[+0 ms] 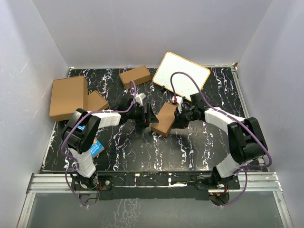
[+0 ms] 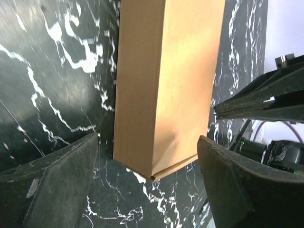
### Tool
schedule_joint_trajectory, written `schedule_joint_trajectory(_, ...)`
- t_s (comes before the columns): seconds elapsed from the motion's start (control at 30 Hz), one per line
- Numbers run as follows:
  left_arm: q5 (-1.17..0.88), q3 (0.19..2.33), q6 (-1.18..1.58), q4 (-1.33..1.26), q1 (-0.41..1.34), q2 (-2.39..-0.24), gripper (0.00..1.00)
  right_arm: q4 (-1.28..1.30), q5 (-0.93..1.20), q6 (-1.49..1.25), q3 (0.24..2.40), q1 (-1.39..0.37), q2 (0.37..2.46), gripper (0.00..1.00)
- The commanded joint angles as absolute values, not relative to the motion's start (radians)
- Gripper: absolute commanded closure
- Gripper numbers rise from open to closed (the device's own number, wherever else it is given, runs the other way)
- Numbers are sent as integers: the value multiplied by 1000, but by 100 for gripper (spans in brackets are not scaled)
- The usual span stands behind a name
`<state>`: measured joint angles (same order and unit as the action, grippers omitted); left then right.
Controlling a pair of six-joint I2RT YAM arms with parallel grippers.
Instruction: Fold the paper box
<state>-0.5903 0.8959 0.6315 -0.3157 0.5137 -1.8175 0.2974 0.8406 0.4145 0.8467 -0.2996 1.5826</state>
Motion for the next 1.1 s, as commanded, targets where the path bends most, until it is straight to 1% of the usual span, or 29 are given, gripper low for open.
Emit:
schedule_joint_trajectory(0.0,-590,1018,588,-256,490,-1794,14,469,866,639,922,-215,1560,88)
schedule_joint_trajectory(0.1,-598,1094,582,-254,491,-1863,12,392,722,564,928,-191,1582,87)
schedule_joint_trajectory(0.27,-622,1203,585,-257,491,-1989,11,431,614,560,1025,-167,1705,88)
schedule_joint_trajectory(0.33,-633,1234,586,-256,491,-2028,12,395,597,548,1033,-167,1722,88)
schedule_joint_trajectory(0.4,-654,1269,592,-250,492,-2073,16,350,592,536,1038,-167,1737,87)
schedule_joint_trajectory(0.47,-682,1308,599,-245,497,-2120,23,311,602,520,1059,-167,1773,87)
schedule_joint_trajectory(0.6,-717,1335,610,-252,518,-2163,28,230,667,476,1084,-170,1830,87)
schedule_joint_trajectory(0.73,-733,1345,611,-256,549,-2174,29,114,729,417,1083,-185,1854,84)
schedule_joint_trajectory(0.8,-735,1342,613,-259,556,-2176,29,105,781,387,1113,-185,1890,82)
schedule_joint_trajectory(0.9,-729,1330,617,-272,561,-2163,29,130,814,382,1135,-181,1921,81)
schedule_joint_trajectory(1.0,-696,1316,615,-269,556,-2133,28,179,824,424,1125,-138,1878,81)
schedule_joint_trajectory(1.07,-662,1304,623,-270,540,-2108,26,258,852,485,1126,-90,1849,81)
